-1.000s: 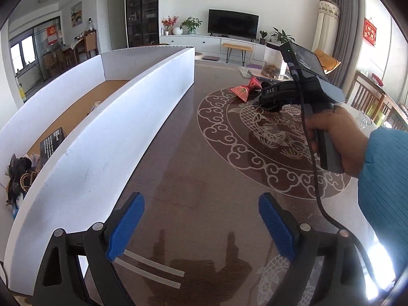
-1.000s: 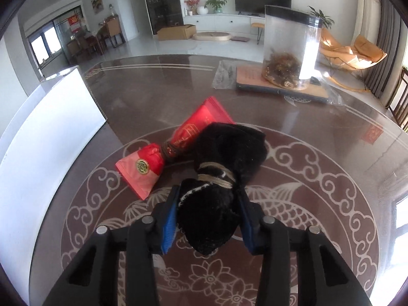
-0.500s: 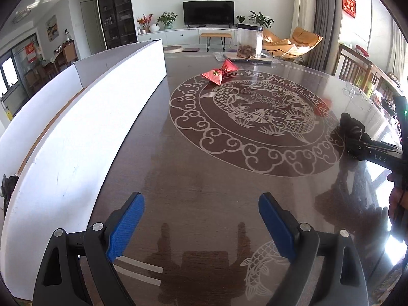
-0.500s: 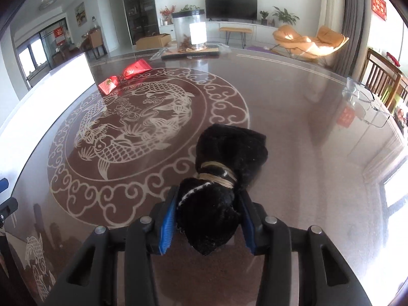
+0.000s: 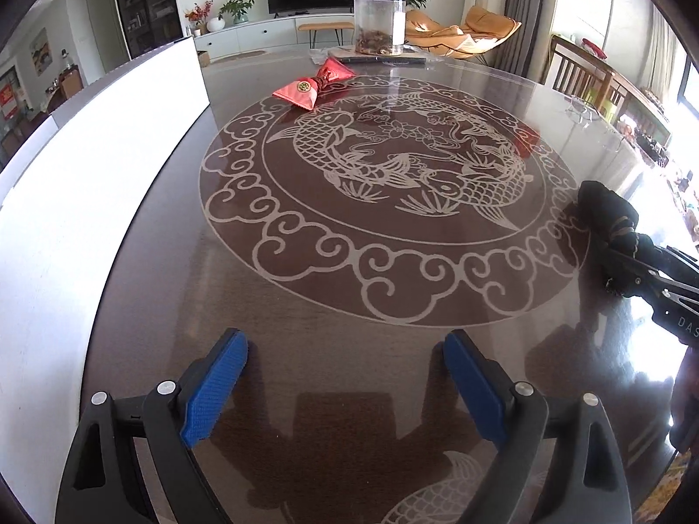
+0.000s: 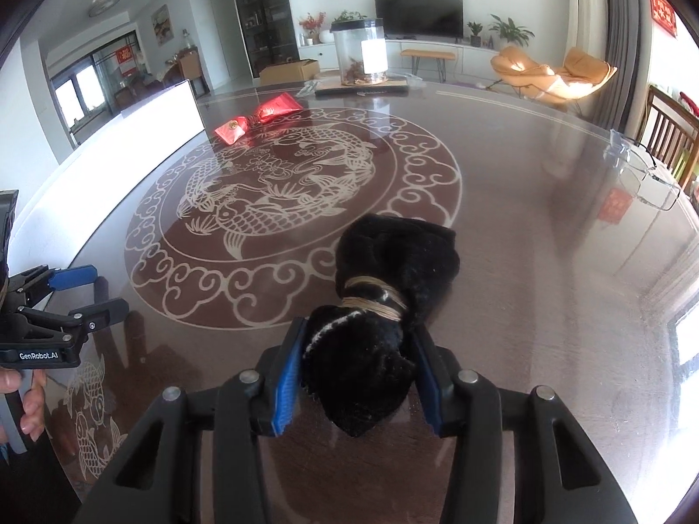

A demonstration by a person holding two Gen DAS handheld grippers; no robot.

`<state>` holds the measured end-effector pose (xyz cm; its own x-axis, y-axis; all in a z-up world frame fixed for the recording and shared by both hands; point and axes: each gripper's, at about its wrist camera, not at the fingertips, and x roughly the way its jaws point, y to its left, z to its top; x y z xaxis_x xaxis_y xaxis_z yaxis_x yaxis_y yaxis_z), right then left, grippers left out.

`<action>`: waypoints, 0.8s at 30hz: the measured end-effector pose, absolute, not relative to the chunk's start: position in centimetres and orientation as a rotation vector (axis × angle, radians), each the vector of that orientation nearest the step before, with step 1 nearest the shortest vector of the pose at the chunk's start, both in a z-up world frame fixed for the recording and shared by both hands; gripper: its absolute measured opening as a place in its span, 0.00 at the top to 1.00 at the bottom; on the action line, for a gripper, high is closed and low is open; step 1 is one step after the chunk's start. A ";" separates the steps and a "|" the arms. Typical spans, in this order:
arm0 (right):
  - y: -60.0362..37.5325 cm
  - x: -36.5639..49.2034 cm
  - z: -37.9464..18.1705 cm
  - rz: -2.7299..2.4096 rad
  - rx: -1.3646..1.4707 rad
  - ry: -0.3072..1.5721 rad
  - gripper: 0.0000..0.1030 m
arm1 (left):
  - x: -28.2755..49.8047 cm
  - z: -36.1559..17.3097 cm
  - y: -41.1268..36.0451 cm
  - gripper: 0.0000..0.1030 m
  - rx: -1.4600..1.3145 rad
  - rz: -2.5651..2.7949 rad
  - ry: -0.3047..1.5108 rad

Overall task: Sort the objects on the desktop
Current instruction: 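Close the right tool on the black hair tie while the left grasps the red packet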

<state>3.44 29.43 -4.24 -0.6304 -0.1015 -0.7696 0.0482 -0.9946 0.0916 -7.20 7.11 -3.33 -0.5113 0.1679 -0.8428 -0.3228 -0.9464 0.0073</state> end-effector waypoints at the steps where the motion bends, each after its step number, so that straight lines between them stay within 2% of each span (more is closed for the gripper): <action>1: 29.4 3.5 -4.3 -2.764 1.311 -0.091 0.54 | -8.1 -3.3 7.3 0.07 -1.363 2.486 0.247; 2: 29.3 3.5 -4.3 -2.765 1.312 -0.085 0.54 | -9.1 -3.4 7.6 0.00 -1.364 2.471 0.256; 12: 29.2 3.4 -4.3 -2.769 1.318 -0.064 0.54 | -22.1 -3.5 9.8 0.00 -1.376 2.379 0.314; 21: 28.8 3.3 -4.3 -2.777 1.328 -0.026 0.53 | -32.9 -3.5 12.6 0.00 -1.407 2.427 0.281; 22: 28.8 3.3 -4.3 -2.779 1.330 -0.018 0.53 | -33.2 -3.4 12.9 0.06 -1.380 2.435 0.279; 23: 28.7 3.3 -4.3 -2.779 1.331 -0.015 0.53 | -33.2 -3.1 12.9 0.34 -1.339 2.456 0.274; 24: 28.7 3.3 -4.3 -2.779 1.331 -0.017 0.53 | -33.3 -2.7 13.0 0.51 -1.314 2.479 0.272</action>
